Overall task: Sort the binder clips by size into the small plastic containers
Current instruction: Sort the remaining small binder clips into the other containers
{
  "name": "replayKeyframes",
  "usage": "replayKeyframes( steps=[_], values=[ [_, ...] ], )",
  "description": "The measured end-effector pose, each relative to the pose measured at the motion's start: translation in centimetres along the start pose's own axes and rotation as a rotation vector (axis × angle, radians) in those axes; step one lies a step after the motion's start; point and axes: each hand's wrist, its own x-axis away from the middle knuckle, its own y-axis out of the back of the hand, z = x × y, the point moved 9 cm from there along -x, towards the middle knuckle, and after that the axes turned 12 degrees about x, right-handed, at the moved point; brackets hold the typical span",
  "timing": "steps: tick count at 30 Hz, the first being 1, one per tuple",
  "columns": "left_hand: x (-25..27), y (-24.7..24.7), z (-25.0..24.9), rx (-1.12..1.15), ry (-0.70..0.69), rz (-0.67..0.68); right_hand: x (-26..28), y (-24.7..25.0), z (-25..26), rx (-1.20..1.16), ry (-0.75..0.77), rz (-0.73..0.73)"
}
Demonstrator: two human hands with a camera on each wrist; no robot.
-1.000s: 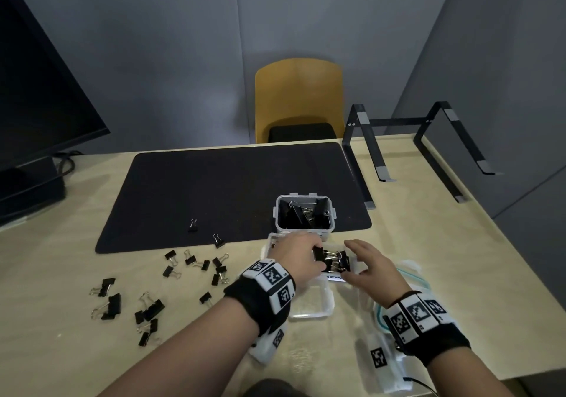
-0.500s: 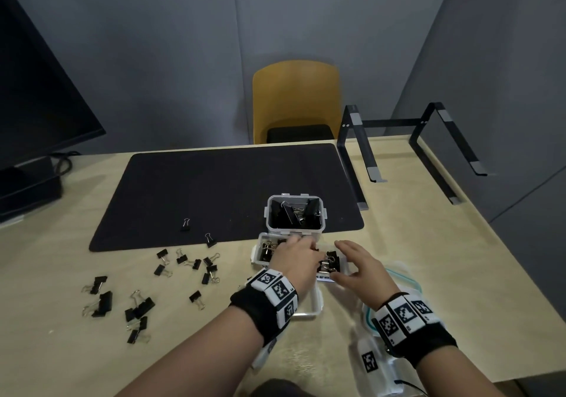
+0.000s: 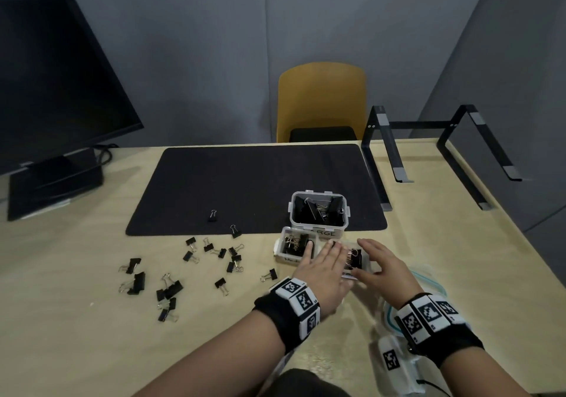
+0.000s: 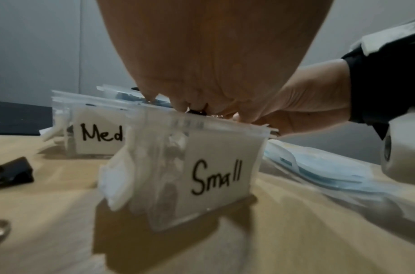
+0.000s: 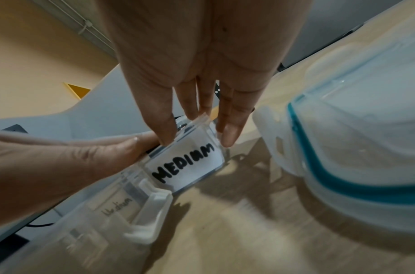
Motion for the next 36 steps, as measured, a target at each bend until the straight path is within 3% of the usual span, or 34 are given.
replayKeyframes(
  steps=[7,22,29,36],
  values=[
    [0.7,1.0,0.8,0.068,-0.001,-0.093,0.1,0.0,0.2,0.008,0.003,0.005],
    [-0.5,1.5,1.0,0.004,-0.022,-0.06,0.4,0.2,0.5,-0.028,0.001,-0.014],
    [0.5,2.0,0.7,0.102,-0.042,-0.212,0.3,0.1,0.1,-0.03,-0.025,0.002],
    [1.2,1.6,0.8,0.116,-0.032,-0.204,0.3,0.1,0.0,-0.03,-0.048,0.008]
  ],
)
